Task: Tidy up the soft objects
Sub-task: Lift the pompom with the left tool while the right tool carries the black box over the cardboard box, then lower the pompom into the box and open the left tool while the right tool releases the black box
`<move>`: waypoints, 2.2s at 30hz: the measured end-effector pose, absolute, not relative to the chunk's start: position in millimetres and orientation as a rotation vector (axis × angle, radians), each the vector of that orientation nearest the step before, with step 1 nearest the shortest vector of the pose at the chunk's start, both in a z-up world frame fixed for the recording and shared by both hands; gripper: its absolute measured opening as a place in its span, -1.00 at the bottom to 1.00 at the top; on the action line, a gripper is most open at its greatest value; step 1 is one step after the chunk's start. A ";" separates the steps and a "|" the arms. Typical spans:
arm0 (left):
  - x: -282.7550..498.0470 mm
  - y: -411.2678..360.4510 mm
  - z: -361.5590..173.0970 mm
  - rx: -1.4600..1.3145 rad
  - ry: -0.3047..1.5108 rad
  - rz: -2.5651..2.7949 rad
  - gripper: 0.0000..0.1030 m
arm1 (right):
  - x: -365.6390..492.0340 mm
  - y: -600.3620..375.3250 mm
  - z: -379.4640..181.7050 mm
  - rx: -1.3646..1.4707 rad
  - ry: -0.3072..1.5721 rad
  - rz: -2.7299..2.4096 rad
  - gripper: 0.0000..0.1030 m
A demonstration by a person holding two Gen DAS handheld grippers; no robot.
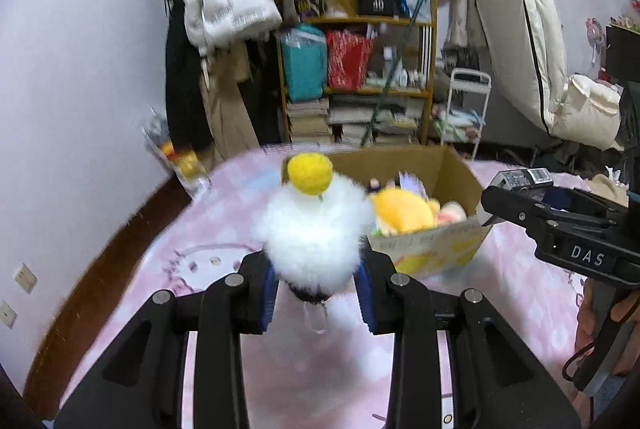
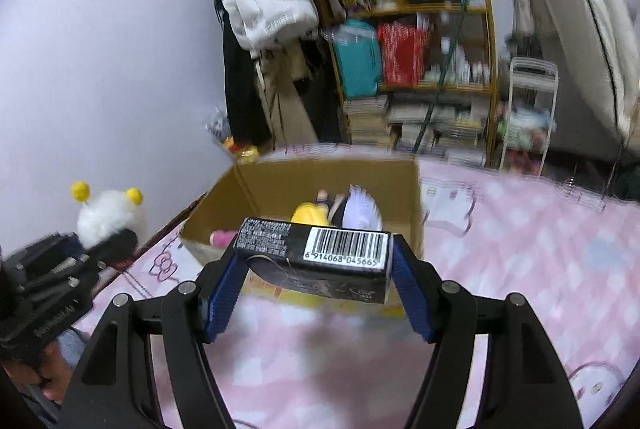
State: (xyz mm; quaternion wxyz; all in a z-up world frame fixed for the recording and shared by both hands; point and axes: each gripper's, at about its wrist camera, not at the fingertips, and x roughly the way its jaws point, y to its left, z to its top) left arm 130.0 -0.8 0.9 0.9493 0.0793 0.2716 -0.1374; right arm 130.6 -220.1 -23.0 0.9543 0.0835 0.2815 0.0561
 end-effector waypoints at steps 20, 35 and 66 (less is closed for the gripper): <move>153.2 -25.7 100.8 0.157 0.270 -0.300 -0.37 | 149.1 -235.3 67.3 0.066 0.324 0.127 0.43; 196.1 -40.7 74.2 0.175 0.294 -0.297 -0.37 | 186.1 -249.8 44.5 0.121 0.318 0.129 0.43; 240.2 -46.4 -7.6 0.189 0.540 -0.290 -0.33 | 219.2 -251.6 -16.5 0.168 0.476 0.156 0.44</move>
